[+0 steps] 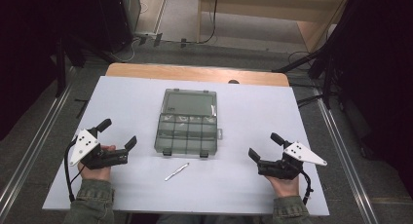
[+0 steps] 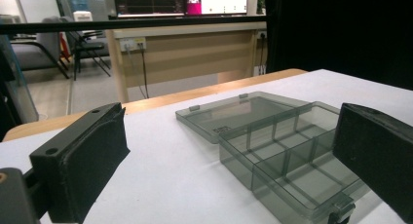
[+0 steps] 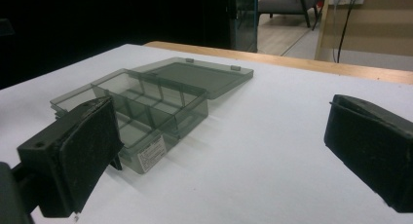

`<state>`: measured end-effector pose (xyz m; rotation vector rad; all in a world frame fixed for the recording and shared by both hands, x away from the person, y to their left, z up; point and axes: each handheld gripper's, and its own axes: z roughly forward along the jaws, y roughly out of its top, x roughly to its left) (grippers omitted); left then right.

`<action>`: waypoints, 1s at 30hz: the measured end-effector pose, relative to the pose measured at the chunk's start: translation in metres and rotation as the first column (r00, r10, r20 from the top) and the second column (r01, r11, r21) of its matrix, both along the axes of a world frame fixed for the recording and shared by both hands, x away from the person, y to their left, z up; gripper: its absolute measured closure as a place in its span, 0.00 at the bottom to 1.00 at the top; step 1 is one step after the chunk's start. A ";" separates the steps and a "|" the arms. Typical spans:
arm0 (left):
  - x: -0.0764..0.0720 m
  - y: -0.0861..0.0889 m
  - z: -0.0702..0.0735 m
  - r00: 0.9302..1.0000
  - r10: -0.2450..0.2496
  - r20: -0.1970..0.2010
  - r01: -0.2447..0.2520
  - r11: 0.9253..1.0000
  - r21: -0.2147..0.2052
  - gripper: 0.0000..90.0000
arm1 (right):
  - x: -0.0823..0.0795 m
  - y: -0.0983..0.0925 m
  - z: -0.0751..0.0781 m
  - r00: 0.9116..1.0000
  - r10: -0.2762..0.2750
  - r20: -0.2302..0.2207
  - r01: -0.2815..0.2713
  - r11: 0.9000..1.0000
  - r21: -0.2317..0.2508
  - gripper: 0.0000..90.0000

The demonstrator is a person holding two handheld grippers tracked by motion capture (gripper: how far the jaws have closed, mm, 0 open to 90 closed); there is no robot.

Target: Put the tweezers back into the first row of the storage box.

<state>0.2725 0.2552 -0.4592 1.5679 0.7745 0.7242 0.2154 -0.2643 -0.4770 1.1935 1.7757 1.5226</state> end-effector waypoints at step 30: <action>-0.004 0.000 0.000 1.000 -0.025 -0.006 0.025 0.999 -0.024 0.00 | 0.003 0.008 0.003 0.997 0.043 -0.060 -0.045 0.999 -0.026 0.00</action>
